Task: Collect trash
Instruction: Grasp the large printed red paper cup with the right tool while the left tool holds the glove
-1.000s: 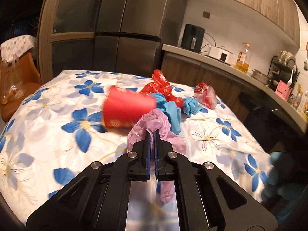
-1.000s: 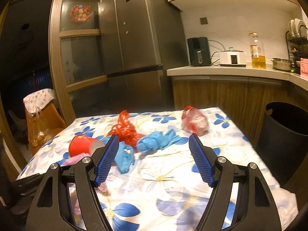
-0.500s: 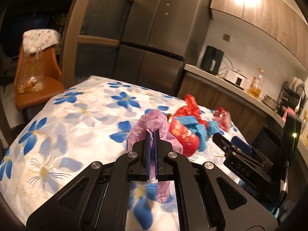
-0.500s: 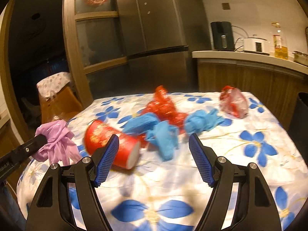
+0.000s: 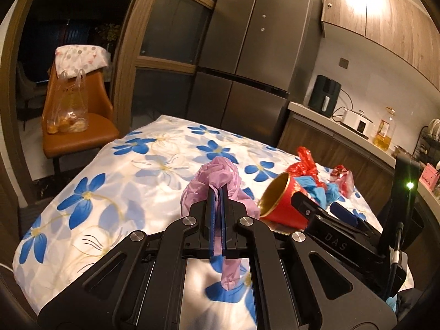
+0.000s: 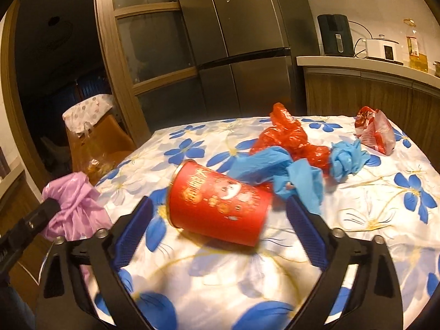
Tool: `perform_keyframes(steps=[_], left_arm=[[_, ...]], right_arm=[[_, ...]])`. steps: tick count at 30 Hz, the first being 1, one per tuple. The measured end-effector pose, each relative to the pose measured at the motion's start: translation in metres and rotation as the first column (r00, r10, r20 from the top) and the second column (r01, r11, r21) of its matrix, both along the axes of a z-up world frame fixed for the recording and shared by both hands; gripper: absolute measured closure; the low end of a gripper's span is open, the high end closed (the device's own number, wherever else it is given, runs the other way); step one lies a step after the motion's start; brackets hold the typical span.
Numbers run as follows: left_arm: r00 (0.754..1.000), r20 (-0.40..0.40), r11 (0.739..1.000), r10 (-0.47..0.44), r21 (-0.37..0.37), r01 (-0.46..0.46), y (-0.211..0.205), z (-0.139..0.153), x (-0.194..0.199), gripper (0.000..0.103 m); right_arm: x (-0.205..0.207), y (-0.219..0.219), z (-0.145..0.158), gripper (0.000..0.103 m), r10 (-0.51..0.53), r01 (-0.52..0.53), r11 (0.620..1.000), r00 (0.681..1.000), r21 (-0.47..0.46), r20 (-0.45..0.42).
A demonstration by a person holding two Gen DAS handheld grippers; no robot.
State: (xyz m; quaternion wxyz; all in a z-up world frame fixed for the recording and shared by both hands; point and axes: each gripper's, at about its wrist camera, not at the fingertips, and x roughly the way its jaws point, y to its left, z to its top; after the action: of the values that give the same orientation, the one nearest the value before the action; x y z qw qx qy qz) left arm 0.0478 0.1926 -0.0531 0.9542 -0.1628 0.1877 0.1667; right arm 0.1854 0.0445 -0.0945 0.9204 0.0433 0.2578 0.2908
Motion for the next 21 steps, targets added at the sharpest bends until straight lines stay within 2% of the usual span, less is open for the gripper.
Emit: perform_keyframes(steps=[6,11,16,21], left_arm=[[1.000,-0.007,1.000,-0.005,-0.014,0.005,0.006,-0.003,-0.003,0.101],[1.000,-0.008,1.000,-0.008,-0.018,0.008,0.007,-0.005,-0.003,0.101],[1.000,-0.009,1.000,-0.011,-0.022,0.011,0.009,-0.006,-0.002,0.101],[1.000,-0.009,0.999,-0.024,-0.023,0.024,0.008,-0.006,0.002,0.101]], right_arm=[[0.012,0.015,-0.004,0.007,-0.065,0.065,0.998,0.996,0.003,-0.063],[0.018,0.020,-0.006,0.007,-0.089,0.089,0.996,0.993,-0.013,-0.072],[0.023,0.020,-0.011,0.015,-0.103,0.102,0.995,0.990,-0.019,-0.097],[0.022,0.017,-0.011,0.016,-0.100,0.099,0.995,0.990,-0.013,-0.095]])
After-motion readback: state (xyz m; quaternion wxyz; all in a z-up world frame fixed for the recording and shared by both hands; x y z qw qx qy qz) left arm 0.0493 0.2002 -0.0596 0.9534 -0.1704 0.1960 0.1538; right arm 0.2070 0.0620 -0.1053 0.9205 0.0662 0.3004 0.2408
